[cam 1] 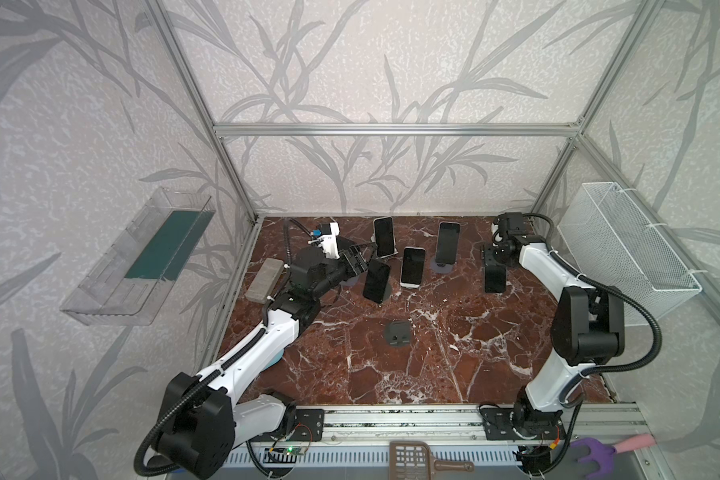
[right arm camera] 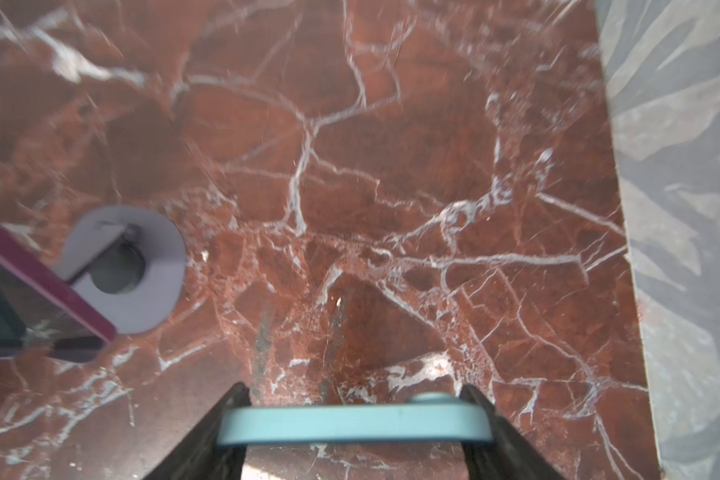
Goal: Remove the phone from the phone stand
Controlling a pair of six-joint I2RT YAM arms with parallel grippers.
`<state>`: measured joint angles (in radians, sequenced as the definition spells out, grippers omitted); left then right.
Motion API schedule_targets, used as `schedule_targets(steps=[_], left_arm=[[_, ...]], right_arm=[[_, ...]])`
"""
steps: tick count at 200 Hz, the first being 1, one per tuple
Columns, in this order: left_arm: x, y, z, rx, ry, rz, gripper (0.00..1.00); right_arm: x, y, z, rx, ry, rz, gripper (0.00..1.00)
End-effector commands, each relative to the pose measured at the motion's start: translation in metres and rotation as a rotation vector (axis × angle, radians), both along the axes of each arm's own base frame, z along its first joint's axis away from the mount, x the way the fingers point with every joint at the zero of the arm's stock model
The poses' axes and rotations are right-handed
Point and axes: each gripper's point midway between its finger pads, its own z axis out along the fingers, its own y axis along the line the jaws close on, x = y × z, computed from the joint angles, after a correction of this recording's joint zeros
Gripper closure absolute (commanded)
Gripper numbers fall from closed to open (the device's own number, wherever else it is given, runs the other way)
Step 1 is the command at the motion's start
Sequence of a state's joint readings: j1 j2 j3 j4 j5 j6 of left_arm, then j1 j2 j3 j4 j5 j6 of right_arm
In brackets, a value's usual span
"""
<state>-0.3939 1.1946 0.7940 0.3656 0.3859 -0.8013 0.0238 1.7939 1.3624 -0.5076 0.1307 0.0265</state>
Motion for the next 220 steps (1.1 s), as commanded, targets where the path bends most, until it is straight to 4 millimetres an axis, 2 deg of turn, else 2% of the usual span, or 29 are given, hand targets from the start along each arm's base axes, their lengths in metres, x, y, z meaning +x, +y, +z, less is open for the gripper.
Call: schedule_targets(steps=[1,47,100,129,187,220], left_arm=[[-0.003,0.0,0.006,0.011,-0.029,-0.003,0.25],[-0.008,0.001,0.014,0.028,-0.058,-0.001,0.25],[-0.012,-0.002,0.022,0.019,-0.075,-0.023,0.25],[-0.013,-0.004,0.022,0.015,-0.074,-0.037,0.25],[-0.012,-0.005,0.02,0.029,-0.074,-0.039,0.25],[-0.013,-0.006,0.021,0.029,-0.076,-0.051,0.25]], right_arm=[[0.007,-0.008,0.006,-0.049,0.006,0.017,0.34],[0.011,-0.015,-0.007,-0.07,0.047,0.038,0.32],[0.014,-0.014,-0.027,-0.032,0.106,0.062,0.32],[0.016,-0.014,-0.037,-0.004,0.168,0.064,0.31],[0.013,-0.013,-0.07,0.03,0.267,0.071,0.3],[0.014,-0.014,-0.075,0.047,0.271,0.068,0.29]])
